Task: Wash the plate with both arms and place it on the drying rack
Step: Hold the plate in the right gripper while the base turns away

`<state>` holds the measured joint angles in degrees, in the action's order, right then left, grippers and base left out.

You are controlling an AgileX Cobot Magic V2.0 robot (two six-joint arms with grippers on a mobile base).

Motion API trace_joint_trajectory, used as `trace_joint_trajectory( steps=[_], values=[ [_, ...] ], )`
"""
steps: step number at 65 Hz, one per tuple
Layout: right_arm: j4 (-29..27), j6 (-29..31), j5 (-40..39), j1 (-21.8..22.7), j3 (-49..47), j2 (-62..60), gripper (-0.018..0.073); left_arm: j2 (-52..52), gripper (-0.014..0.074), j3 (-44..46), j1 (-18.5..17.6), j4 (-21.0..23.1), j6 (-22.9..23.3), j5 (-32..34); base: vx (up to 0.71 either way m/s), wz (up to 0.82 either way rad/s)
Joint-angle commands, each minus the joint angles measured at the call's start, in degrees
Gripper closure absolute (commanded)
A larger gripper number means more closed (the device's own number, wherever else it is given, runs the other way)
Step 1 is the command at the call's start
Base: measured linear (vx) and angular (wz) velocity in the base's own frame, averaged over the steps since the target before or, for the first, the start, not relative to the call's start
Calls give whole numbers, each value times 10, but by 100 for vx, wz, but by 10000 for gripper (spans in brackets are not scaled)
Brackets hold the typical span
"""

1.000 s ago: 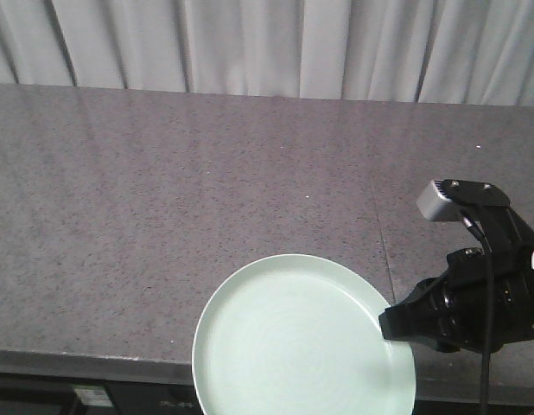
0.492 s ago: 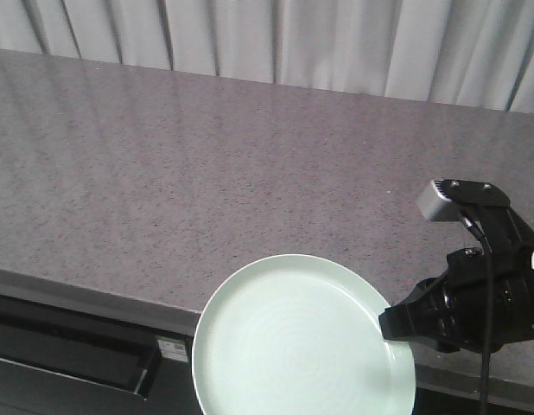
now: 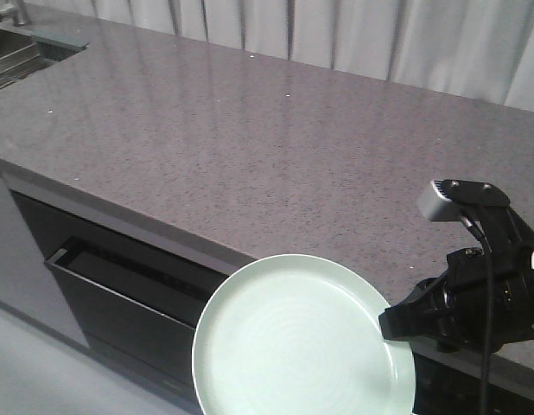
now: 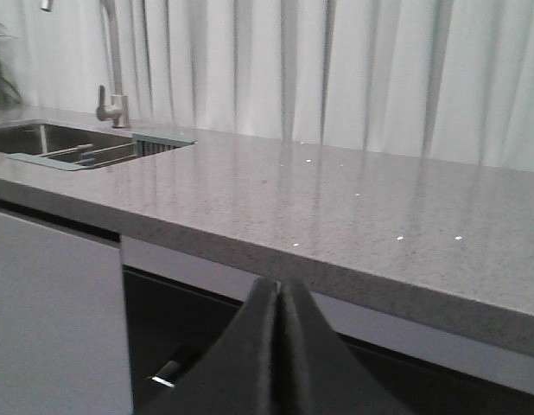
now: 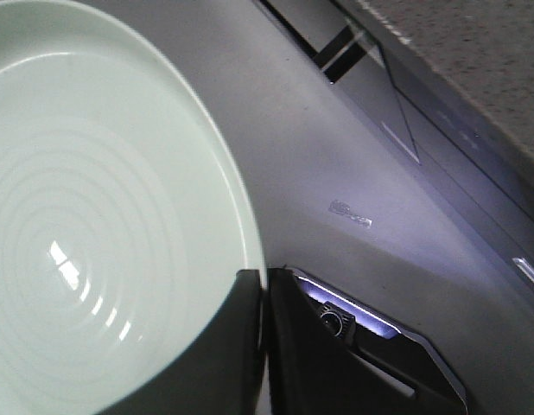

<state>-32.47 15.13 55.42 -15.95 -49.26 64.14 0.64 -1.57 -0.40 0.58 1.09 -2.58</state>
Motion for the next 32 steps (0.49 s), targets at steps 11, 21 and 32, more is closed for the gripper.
trace_joint_trajectory(
  steps=[11,21,32],
  values=[
    [-23,6,-16,1,-16,-13,568,9,603,19,1,4,5,44,-12,48],
    [-23,6,-16,1,-16,-13,568,9,603,19,1,4,5,44,-13,52],
    [-23,6,-16,1,-16,-13,568,9,603,19,1,4,5,44,-15,56]
  ],
)
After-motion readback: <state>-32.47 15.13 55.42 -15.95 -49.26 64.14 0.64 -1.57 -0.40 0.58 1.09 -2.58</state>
